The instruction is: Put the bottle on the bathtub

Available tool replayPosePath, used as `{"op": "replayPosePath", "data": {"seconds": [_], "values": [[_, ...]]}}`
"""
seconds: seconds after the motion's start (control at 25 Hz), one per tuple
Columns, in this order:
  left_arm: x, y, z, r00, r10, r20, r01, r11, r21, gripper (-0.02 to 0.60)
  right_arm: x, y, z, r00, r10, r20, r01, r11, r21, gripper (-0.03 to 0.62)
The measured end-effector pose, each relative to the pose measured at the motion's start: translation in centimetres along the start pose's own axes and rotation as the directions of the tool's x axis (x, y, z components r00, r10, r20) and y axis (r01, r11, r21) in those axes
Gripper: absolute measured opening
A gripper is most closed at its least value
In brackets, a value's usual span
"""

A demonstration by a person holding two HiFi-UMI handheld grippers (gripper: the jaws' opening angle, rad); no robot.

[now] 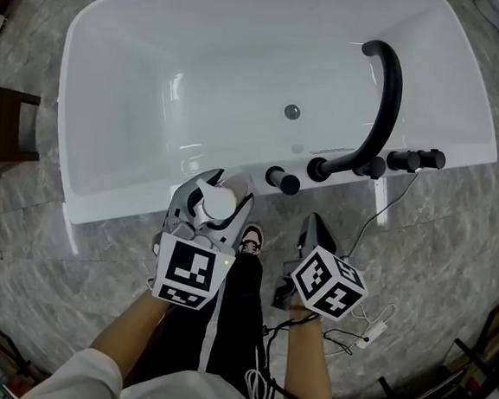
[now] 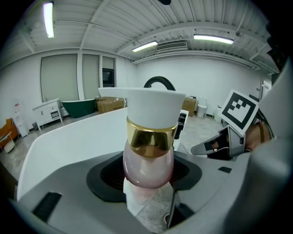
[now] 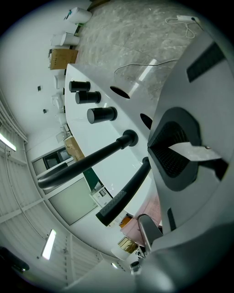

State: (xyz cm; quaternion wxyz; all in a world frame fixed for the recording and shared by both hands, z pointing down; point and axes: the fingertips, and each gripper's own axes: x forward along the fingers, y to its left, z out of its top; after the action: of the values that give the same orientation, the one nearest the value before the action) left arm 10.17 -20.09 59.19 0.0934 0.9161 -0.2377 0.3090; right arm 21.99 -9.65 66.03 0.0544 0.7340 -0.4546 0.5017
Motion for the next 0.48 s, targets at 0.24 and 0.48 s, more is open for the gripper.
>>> {"op": "replayPosePath", "data": {"seconds": [0.24,0.48], "values": [[-0.09,0.05,-0.06,1.0,0.013,0.026,-0.012,0.999,-0.039,0.248,0.02,0.03,-0.06,1.0,0.003,-0.003,-0.003,1.0,-0.004,0.026],[-0.35,0.07,0.21,0.999,0.006,0.051,-0.001,0.997,-0.082,0.253,-0.07,0.05,-0.08,1.0,0.007,-0.006,-0.007,1.0,0.005,0.026]]}}
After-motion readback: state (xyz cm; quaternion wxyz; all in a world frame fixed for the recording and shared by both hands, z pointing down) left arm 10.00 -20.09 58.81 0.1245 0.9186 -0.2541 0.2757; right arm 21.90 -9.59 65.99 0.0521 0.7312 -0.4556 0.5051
